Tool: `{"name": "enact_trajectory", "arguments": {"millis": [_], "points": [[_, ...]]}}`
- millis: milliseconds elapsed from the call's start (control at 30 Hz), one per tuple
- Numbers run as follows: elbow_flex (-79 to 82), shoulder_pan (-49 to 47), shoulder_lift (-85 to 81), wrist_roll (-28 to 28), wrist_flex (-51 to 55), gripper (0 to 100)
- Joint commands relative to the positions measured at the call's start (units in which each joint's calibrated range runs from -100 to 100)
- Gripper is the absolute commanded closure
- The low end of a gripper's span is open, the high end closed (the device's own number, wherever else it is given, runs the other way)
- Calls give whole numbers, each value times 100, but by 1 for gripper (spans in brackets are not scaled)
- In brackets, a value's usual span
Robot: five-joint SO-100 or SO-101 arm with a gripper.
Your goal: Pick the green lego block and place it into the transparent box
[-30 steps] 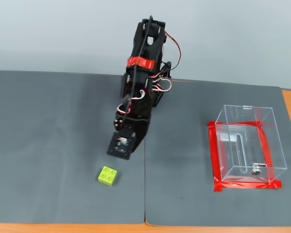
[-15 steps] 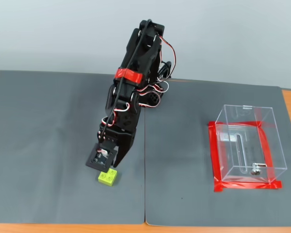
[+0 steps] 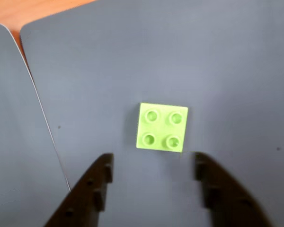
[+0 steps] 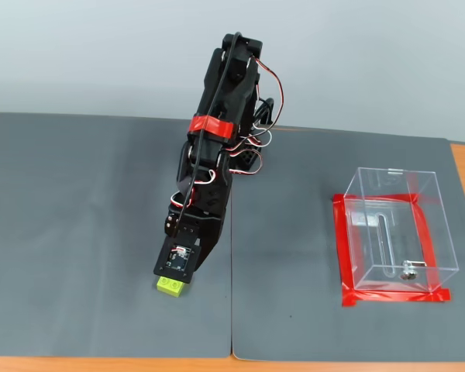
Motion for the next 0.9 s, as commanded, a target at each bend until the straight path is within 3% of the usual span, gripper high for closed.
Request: {"name": "enact_trajectory", "arguments": {"millis": [0, 133, 867], "points": [[-182, 33, 41, -10, -22, 66], [-182, 40, 83, 26, -74, 62], [-381, -35, 1296, 37, -586, 62]]}}
